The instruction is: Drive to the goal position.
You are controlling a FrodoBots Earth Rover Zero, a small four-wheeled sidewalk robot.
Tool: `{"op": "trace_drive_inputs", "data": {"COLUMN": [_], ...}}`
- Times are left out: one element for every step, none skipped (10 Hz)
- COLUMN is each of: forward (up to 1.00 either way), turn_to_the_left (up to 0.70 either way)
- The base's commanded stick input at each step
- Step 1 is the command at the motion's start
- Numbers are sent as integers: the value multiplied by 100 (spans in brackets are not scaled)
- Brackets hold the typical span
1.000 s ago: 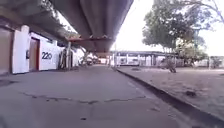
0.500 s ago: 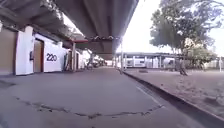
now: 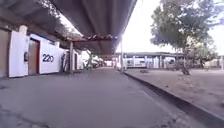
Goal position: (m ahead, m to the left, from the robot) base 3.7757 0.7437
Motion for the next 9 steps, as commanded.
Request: {"op": "trace_drive_inputs", "data": {"forward": [85, 85, 85, 85, 85, 85, 85, 85, 85], "turn_to_the_left": [0, 0, 0, 0, 0, 0, 0, 0, 0]}}
